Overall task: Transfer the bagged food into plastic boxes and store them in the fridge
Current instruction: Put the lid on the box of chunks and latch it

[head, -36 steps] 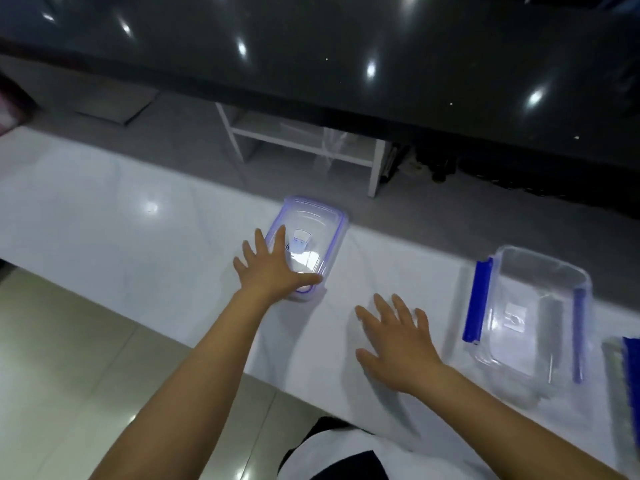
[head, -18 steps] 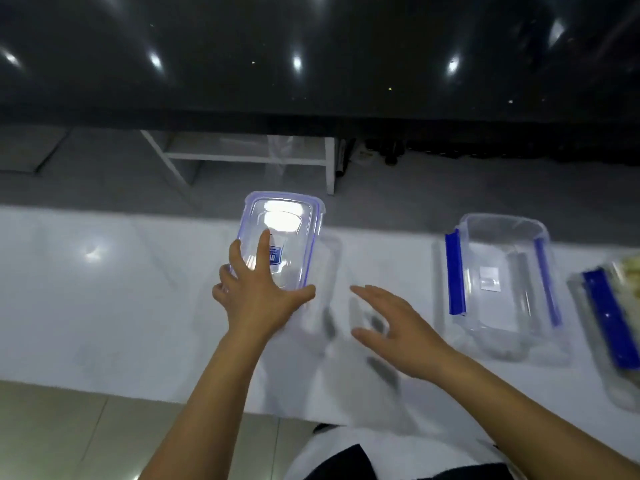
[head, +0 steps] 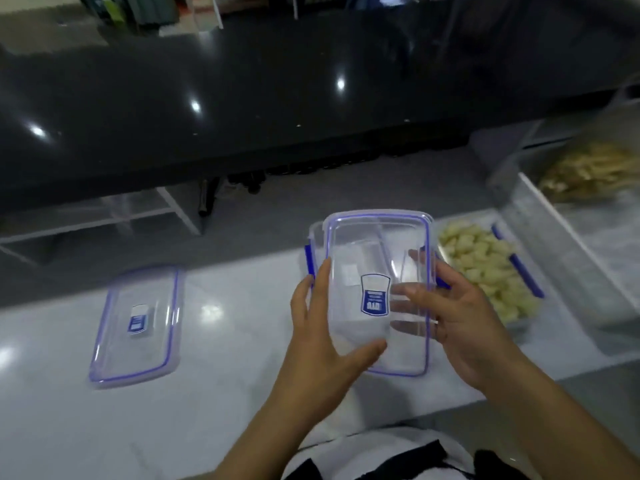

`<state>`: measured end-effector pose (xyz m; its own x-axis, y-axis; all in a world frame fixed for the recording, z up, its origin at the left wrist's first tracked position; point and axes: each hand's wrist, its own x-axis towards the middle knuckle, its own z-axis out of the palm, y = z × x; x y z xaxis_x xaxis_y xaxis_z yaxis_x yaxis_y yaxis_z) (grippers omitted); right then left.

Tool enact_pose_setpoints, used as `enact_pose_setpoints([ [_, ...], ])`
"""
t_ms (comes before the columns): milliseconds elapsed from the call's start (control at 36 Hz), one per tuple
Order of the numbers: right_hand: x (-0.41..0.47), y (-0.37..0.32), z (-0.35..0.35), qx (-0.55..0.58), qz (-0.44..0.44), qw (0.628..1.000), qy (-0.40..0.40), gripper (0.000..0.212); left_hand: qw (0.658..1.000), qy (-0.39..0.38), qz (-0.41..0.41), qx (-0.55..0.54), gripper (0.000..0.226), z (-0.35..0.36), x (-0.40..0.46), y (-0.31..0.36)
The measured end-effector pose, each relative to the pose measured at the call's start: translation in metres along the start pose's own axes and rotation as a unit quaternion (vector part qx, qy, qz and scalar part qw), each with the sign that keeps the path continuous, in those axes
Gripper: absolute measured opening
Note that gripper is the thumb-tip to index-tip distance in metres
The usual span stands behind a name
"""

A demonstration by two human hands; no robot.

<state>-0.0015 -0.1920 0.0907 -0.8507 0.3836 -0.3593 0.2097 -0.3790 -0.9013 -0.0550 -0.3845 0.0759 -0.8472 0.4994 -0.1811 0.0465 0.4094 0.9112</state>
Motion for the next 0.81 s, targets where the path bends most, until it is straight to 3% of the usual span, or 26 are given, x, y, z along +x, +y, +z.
enact_pose_setpoints([
  [111, -0.001, -0.014, -0.08, 0.008, 0.002, 0.999, 0.04, 0.068, 0.984, -0.054, -0.104, -0.137, 0.084, 0.032, 0.02, 0.018],
  [194, -0.004, -0.014, -0.128, -0.003, -0.002, 0.996, 0.088, 0.067, 0.952, -0.137, -0.163, -0.221, 0.058, 0.064, 0.028, 0.037],
  [278, -0.012, -0.014, -0.16, -0.085, -0.058, 0.989, 0.11, 0.064, 0.921, -0.176, -0.193, -0.289, 0.051, 0.102, 0.031, 0.056],
  [361, -0.022, -0.016, -0.174, -0.2, -0.048, 0.975, 0.087, 0.064, 0.909, -0.196, -0.196, -0.31, 0.047, 0.134, 0.032, 0.07],
  [444, -0.028, -0.014, -0.189, -0.285, -0.023, 0.957, 0.045, 0.107, 0.913, -0.198, -0.184, -0.307, 0.042, 0.16, 0.033, 0.082],
  [528, -0.028, -0.018, -0.203, -0.335, -0.011, 0.942, 0.007, 0.124, 0.916, -0.198, -0.182, -0.296, 0.039, 0.181, 0.035, 0.092],
  [667, -0.024, -0.027, -0.218, -0.387, 0.029, 0.921, -0.024, 0.14, 0.908, -0.2, -0.196, -0.313, 0.044, 0.199, 0.034, 0.098],
  [806, -0.017, -0.038, -0.222, -0.403, 0.019, 0.913, -0.064, 0.136, 0.89, -0.203, -0.19, -0.361, 0.037, 0.202, 0.032, 0.098],
])
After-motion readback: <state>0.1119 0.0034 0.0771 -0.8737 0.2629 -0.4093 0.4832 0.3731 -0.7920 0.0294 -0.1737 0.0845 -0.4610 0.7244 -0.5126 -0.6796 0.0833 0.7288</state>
